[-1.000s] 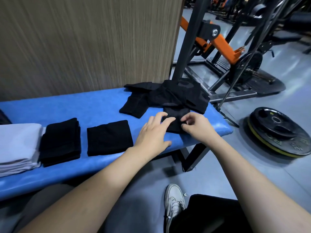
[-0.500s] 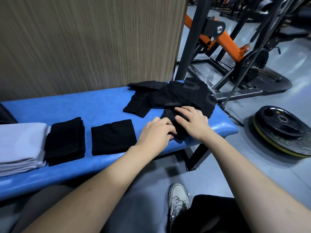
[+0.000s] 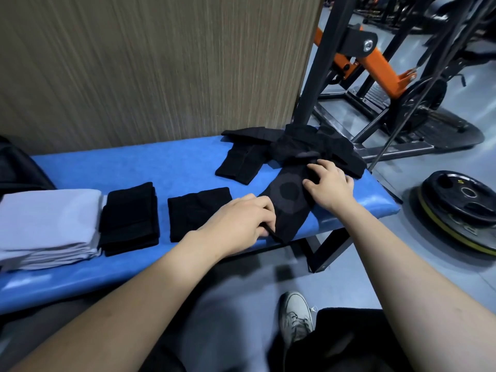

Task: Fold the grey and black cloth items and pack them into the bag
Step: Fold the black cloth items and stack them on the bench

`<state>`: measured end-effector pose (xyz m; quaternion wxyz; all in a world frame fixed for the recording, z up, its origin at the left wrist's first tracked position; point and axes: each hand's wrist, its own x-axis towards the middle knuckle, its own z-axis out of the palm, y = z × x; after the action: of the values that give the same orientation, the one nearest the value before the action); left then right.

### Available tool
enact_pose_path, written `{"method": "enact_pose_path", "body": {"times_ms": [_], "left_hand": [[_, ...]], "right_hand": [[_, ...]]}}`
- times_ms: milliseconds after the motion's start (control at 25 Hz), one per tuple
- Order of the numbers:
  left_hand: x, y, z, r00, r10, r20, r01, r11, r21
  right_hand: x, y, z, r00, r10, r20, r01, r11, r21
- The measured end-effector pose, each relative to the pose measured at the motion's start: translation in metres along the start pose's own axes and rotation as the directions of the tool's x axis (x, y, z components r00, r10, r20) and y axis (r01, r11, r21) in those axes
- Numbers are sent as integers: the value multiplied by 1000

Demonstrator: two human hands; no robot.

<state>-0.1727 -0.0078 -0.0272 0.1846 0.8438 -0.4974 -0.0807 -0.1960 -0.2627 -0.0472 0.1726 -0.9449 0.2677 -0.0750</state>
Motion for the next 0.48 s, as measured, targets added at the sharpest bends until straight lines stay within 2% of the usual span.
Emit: {"method": "enact_pose_path", "body": {"times_ms": [120,280,480], "left_hand": [[-10,-4,-3,999,37,20,-38,999,25],[-16,-5,-4,998,62,-11,-61,995,81],[-15,-1,-4,998,48,-47,-42,992,118]], "right_hand": [[0,-5,-1,999,42,4,-42,999,6],[-5,-14,-9,994,83,-74,-87,995,-58],[-23,-3,-32,980,194,47,-200,955,218]]}}
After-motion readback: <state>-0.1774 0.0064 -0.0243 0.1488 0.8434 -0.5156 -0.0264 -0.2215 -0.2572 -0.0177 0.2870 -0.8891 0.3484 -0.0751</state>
